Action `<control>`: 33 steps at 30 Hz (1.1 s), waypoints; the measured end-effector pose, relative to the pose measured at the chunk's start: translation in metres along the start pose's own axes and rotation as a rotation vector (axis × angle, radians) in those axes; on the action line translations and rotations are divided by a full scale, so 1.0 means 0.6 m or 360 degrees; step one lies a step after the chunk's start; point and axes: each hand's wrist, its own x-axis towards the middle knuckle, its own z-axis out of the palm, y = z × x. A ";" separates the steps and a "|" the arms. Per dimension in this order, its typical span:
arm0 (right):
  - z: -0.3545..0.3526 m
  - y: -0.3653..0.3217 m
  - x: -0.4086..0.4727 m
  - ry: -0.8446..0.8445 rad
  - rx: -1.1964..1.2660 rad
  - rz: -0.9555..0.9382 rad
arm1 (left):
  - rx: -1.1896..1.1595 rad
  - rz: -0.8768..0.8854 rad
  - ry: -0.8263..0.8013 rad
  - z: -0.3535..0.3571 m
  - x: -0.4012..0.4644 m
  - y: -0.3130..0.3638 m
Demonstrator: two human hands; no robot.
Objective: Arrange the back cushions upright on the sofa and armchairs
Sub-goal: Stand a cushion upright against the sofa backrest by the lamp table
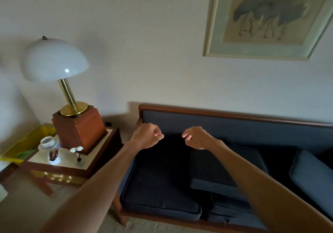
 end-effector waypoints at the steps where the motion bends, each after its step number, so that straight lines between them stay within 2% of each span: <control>1: 0.002 0.032 0.010 -0.0016 0.0020 0.0047 | -0.0007 0.0020 -0.0050 0.022 0.024 0.012; 10: 0.042 0.264 0.119 -0.0097 0.0157 0.0487 | 0.0053 0.0089 -0.0412 0.259 0.252 0.029; 17: 0.154 0.454 0.102 -0.0076 0.0342 0.0881 | 0.0067 0.0014 -0.0627 0.499 0.289 0.028; 21: 0.234 0.572 0.066 0.0135 0.0372 0.1121 | 0.0150 0.0171 -0.0685 0.635 0.278 0.038; 24: 0.292 0.636 0.042 0.0596 0.0534 0.1465 | 0.0244 0.0406 -0.0676 0.724 0.258 0.053; 27: 0.328 0.681 0.034 0.1039 0.1007 0.1995 | 0.0393 0.0611 -0.0685 0.800 0.244 0.067; 30: 0.347 0.730 0.036 0.1193 0.1813 0.2492 | 0.0479 0.0700 -0.0758 0.864 0.241 0.080; 31: 0.355 0.747 0.037 0.1184 0.2048 0.2535 | 0.0496 0.0718 -0.0784 0.881 0.241 0.084; 33: 0.371 0.777 0.042 0.1176 0.2410 0.2422 | 0.0496 0.0714 -0.0843 0.909 0.239 0.091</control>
